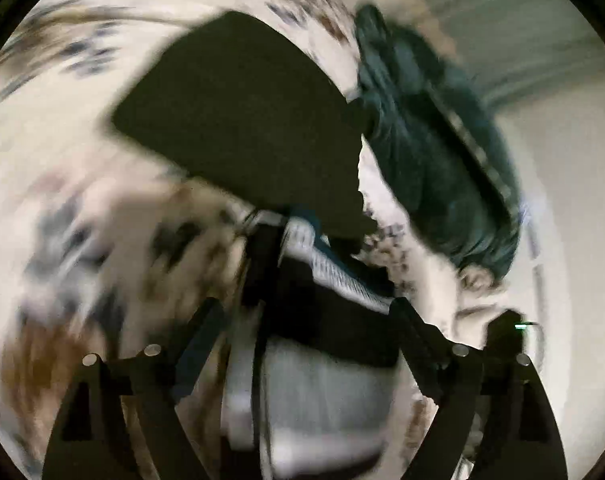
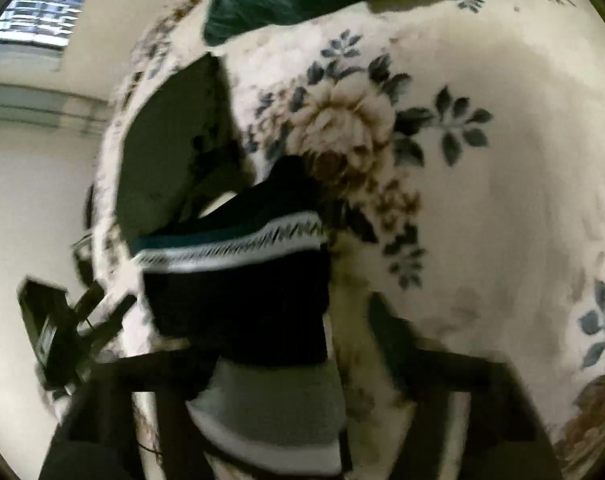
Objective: Fold small clothes
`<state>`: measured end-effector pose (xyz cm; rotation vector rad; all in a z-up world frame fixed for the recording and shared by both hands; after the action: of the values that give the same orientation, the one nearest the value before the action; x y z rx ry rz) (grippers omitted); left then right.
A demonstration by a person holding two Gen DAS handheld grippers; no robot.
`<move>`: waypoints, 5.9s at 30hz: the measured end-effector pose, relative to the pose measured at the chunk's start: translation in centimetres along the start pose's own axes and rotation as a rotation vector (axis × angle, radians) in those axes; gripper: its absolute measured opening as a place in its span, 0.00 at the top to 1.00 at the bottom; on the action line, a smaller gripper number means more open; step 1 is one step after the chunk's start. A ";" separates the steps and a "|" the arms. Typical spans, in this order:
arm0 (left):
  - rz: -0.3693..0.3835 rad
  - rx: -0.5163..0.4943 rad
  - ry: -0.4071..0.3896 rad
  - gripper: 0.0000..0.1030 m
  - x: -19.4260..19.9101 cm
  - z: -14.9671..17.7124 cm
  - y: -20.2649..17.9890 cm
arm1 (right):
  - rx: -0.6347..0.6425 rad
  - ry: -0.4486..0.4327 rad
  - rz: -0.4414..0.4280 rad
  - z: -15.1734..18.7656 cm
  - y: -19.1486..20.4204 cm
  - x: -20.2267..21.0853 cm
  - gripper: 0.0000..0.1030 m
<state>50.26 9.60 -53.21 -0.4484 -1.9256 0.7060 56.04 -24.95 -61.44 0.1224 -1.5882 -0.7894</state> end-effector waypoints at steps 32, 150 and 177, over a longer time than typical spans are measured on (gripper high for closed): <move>0.121 0.354 -0.179 0.63 0.1 11.4 1.8 | 0.037 0.227 -0.210 5.7 -0.1 -5.9 0.82; -0.101 0.202 -0.047 0.37 5.9 17.9 5.7 | -0.032 0.017 0.146 12.9 -6.2 -0.6 0.92; 0.203 0.135 -0.001 0.72 -0.3 7.4 3.0 | 0.172 0.292 -0.245 9.2 4.4 -6.4 0.73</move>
<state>43.73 9.67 -57.85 -0.5643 -1.8356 0.9617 50.56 -14.59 -64.13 0.5419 -1.3743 -0.7816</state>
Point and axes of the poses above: each gripper's, at about its wrist camera, not at the fingertips, and x roughly against the way its jaws point, y to its left, z to its underside, the point moved 7 cm from there along -x, roughly the way its jaws point, and after that the axes turned 10 degrees about -x, right-handed, at the moved point
